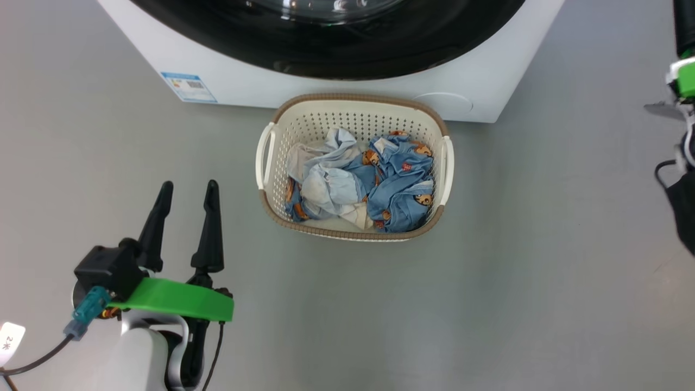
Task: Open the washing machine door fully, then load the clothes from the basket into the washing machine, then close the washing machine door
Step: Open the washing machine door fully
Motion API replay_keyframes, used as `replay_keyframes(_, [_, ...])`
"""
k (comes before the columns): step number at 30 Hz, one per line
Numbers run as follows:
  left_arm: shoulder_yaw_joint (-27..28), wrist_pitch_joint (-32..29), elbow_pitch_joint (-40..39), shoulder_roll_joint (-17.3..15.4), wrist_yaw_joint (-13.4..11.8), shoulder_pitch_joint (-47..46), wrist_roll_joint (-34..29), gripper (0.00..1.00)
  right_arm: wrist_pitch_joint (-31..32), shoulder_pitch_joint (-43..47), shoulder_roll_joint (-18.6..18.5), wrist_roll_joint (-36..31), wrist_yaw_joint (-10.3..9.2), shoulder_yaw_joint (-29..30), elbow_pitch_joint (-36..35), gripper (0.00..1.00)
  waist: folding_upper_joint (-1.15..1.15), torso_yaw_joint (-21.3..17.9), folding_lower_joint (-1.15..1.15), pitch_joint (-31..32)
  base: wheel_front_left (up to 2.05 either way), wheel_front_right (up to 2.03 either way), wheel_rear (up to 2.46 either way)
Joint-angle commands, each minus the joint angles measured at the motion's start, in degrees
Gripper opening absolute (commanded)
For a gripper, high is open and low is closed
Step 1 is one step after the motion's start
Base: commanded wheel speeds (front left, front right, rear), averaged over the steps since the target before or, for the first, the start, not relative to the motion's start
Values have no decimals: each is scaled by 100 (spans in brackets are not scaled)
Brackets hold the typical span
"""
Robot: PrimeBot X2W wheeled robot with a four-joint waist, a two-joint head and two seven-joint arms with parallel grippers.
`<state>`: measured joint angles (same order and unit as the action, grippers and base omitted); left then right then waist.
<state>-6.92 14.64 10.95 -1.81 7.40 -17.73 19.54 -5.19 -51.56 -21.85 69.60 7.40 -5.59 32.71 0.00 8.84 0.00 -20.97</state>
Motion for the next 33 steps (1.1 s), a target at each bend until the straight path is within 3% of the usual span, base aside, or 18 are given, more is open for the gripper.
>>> replay_keyframes(1, [149, 36, -147, -107, 9, -123, 44, 100, 119, -119, -86, 176, 9, -122, -99, 0, 0, 62, 0, -88, 0, 0, 0])
replay_keyframes(14, [116, 36, -306, -107, 9, -323, 122, 100, 1399, -1032, -349, 1486, 9, -310, 26, 0, 0, 255, 0, -608, 0, 0, 0])
replay_keyframes(23, [22, 36, -282, -107, 9, -408, 240, 100, 1898, -1443, -390, 1804, 9, -417, 27, 0, 0, 389, 0, -773, 0, 0, 0])
replay_keyframes(33, [-57, 36, -296, -107, 9, -456, 307, 100, 2052, -1823, -376, 1934, 9, -409, 122, 0, 0, 516, 0, -923, 0, 0, 0])
